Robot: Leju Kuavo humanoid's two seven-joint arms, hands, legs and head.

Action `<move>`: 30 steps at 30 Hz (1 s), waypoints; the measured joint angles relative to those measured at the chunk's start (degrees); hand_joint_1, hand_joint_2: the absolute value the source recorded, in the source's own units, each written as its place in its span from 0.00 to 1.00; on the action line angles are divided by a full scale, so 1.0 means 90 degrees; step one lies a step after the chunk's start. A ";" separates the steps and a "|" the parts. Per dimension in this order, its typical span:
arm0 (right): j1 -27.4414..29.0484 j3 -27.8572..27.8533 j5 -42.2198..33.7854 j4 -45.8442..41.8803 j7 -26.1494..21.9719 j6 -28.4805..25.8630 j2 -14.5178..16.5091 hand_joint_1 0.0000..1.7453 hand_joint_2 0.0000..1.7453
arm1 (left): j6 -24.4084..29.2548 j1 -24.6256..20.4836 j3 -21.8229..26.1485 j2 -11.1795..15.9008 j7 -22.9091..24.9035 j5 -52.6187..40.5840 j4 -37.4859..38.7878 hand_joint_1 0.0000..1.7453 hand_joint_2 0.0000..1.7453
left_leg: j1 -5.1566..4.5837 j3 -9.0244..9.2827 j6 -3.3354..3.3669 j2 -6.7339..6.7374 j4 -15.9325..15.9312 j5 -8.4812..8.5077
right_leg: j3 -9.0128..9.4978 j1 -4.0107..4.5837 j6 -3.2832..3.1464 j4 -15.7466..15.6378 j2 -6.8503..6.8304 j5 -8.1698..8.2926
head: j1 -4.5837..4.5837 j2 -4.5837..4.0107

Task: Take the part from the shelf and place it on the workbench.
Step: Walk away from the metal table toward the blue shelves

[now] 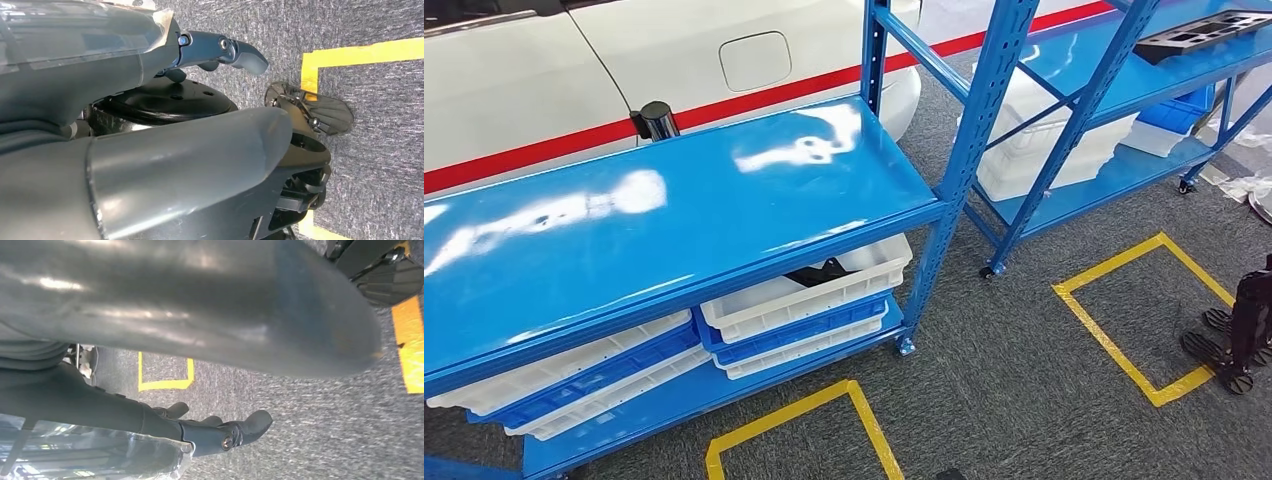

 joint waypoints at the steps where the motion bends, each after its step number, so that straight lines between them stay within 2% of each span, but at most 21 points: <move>1: 0.0001 0.0000 0.0000 -0.0001 0.0000 -0.0001 -0.0009 0.00 0.00 | -0.0001 -0.0001 0.0000 -0.0002 0.0001 0.0000 0.0000 0.00 0.00 | 0.0006 -0.0001 -0.0016 0.0004 0.0014 0.0002 | 0.0274 -0.0015 0.0063 -0.0463 -0.0019 0.0161 | 0.0000 0.0000; 2: -0.0004 0.0000 0.0000 -0.0001 -0.0001 -0.0001 -0.0012 0.00 0.00 | -0.0002 -0.0003 -0.0001 -0.0001 0.0000 0.0000 0.0001 0.00 0.00 | -0.0005 -0.0009 -0.0043 0.0007 0.0040 -0.0004 | 0.0543 -0.0026 0.0101 -0.0949 -0.0039 0.0292 | 0.0002 0.0000; 3: -0.0011 0.0000 0.0000 -0.0001 -0.0001 -0.0002 -0.0015 0.00 0.00 | -0.0002 -0.0005 -0.0002 0.0001 0.0000 0.0000 0.0001 0.00 0.00 | -0.0019 -0.0021 -0.0073 0.0008 0.0066 -0.0011 | 0.0745 -0.0033 0.0097 -0.1331 -0.0046 0.0395 | -0.0004 0.0000; 4: -0.0016 0.0000 0.0000 0.0000 -0.0002 -0.0002 -0.0015 0.00 0.00 | -0.0002 -0.0007 -0.0003 0.0004 0.0000 0.0000 0.0001 0.00 0.00 | -0.0036 -0.0036 -0.0110 0.0009 0.0087 -0.0012 | 0.0855 -0.0032 0.0067 -0.1549 -0.0047 0.0444 | -0.0010 0.0000; 7: -0.0007 -0.0001 0.0000 0.0001 -0.0002 -0.0002 -0.0002 0.00 0.00 | -0.0001 -0.0010 -0.0006 0.0008 0.0001 0.0000 0.0001 0.00 0.00 | -0.0028 -0.0075 -0.0210 0.0000 0.0111 0.0002 | 0.0854 -0.0027 -0.0076 -0.1594 -0.0027 0.0494 | -0.0022 0.0000; 8: -0.0004 -0.0001 0.0000 0.0000 -0.0002 -0.0002 0.0002 0.00 0.00 | -0.0001 -0.0010 -0.0006 0.0008 0.0001 -0.0001 0.0001 0.00 0.00 | -0.0013 -0.0102 -0.0240 -0.0008 0.0169 -0.0054 | 0.0844 -0.0039 -0.0118 -0.1596 -0.0027 0.0518 | -0.0023 0.0000; 9: -0.0004 -0.0002 0.0000 0.0000 -0.0002 -0.0002 0.0005 0.00 0.00 | -0.0001 -0.0011 -0.0007 0.0008 0.0001 -0.0001 0.0001 0.00 0.00 | -0.0001 -0.0173 -0.0271 -0.0017 0.0333 -0.0190 | 0.0830 -0.0056 -0.0165 -0.1603 -0.0027 0.0542 | -0.0027 0.0000; 10: -0.0005 -0.0002 0.0000 0.0000 -0.0002 -0.0003 0.0006 0.00 0.00 | -0.0001 -0.0011 -0.0008 0.0008 0.0001 -0.0002 0.0002 0.00 0.00 | 0.0008 -0.0306 -0.0301 -0.0029 0.0640 -0.0405 | 0.0809 -0.0064 -0.0205 -0.1604 -0.0029 0.0562 | -0.0032 0.0000; 12: -0.0001 -0.0004 0.0001 0.0001 -0.0002 -0.0007 0.0006 0.00 0.00 | -0.0001 -0.0011 -0.0010 0.0008 0.0002 -0.0001 0.0002 0.00 0.00 | 0.0016 -0.0676 -0.0341 -0.0043 0.1494 -0.0867 | 0.0752 -0.0039 -0.0262 -0.1601 -0.0036 0.0591 | -0.0038 0.0000; 13: 0.0002 -0.0006 0.0003 0.0001 -0.0002 -0.0009 0.0005 0.00 0.00 | -0.0001 -0.0010 -0.0011 0.0008 0.0006 -0.0001 0.0001 0.00 0.00 | 0.0019 -0.0811 -0.0347 -0.0048 0.1821 -0.0988 | 0.0725 -0.0025 -0.0279 -0.1599 -0.0040 0.0604 | -0.0038 0.0000; 14: 0.0005 -0.0009 0.0007 0.0001 -0.0002 -0.0012 0.0004 0.00 0.00 | -0.0001 -0.0012 -0.0018 0.0009 0.0015 0.0000 0.0001 0.00 0.00 | 0.0021 -0.0835 -0.0340 -0.0051 0.1925 -0.0981 | 0.0707 -0.0012 -0.0288 -0.1598 -0.0041 0.0616 | -0.0038 0.0001; 15: 0.0006 -0.0012 0.0011 0.0001 -0.0002 -0.0013 0.0004 0.00 0.00 | -0.0004 -0.0014 -0.0030 0.0010 0.0029 0.0000 0.0001 0.00 0.00 | 0.0022 -0.0726 -0.0321 -0.0053 0.1768 -0.0854 | 0.0697 -0.0003 -0.0287 -0.1597 -0.0039 0.0625 | -0.0038 0.0001; 17: 0.0004 -0.0015 0.0025 0.0001 -0.0004 -0.0018 0.0009 0.00 0.00 | -0.0010 -0.0023 -0.0059 0.0016 0.0063 0.0000 0.0001 0.00 0.00 | 0.0018 -0.0227 -0.0247 -0.0077 0.0910 -0.0460 | 0.0699 0.0010 -0.0270 -0.1596 -0.0029 0.0644 | -0.0038 0.0001; 18: 0.0001 -0.0016 0.0040 0.0001 -0.0004 -0.0021 0.0012 0.00 0.00 | -0.0011 -0.0026 -0.0074 0.0020 0.0075 0.0000 0.0002 0.00 0.00 | 0.0007 0.0001 -0.0213 -0.0093 0.0496 -0.0323 | 0.0695 0.0033 -0.0251 -0.1591 -0.0025 0.0655 | -0.0035 0.0000; 19: -0.0004 -0.0018 0.0058 0.0001 -0.0005 -0.0024 0.0015 0.00 0.00 | -0.0010 -0.0028 -0.0086 0.0024 0.0086 0.0001 0.0002 0.00 0.00 | -0.0010 0.0139 -0.0185 -0.0107 0.0230 -0.0254 | 0.0682 0.0044 -0.0226 -0.1586 -0.0025 0.0670 | -0.0035 0.0000; 22: -0.0021 -0.0019 0.0107 0.0001 -0.0005 -0.0032 0.0018 0.00 0.00 | 0.0010 -0.0030 -0.0108 0.0026 0.0100 0.0019 0.0001 0.00 0.00 | -0.0060 0.0162 -0.0126 -0.0112 0.0075 -0.0208 | 0.0641 0.0047 -0.0133 -0.1596 -0.0034 0.0720 | -0.0035 0.0000; 26: -0.0031 -0.0028 0.0092 -0.0001 -0.0005 -0.0067 0.0007 0.00 0.00 | 0.0029 -0.0046 -0.0166 0.0018 0.0098 -0.0005 0.0000 0.00 0.00 | -0.0089 0.0151 -0.0190 -0.0108 -0.0034 -0.0135 | 0.0598 0.0060 -0.0260 -0.1708 -0.0041 0.0749 | -0.0013 0.0000; 30: -0.0030 -0.0051 0.0082 0.0000 -0.0005 -0.0076 -0.0002 0.00 0.00 | 0.0029 -0.0054 -0.0205 0.0015 0.0098 -0.0010 0.0000 0.00 0.00 | -0.0161 0.0112 -0.0108 -0.0101 -0.0018 -0.0098 | 0.0595 0.0034 -0.0147 -0.1714 -0.0042 0.0833 | -0.0009 0.0000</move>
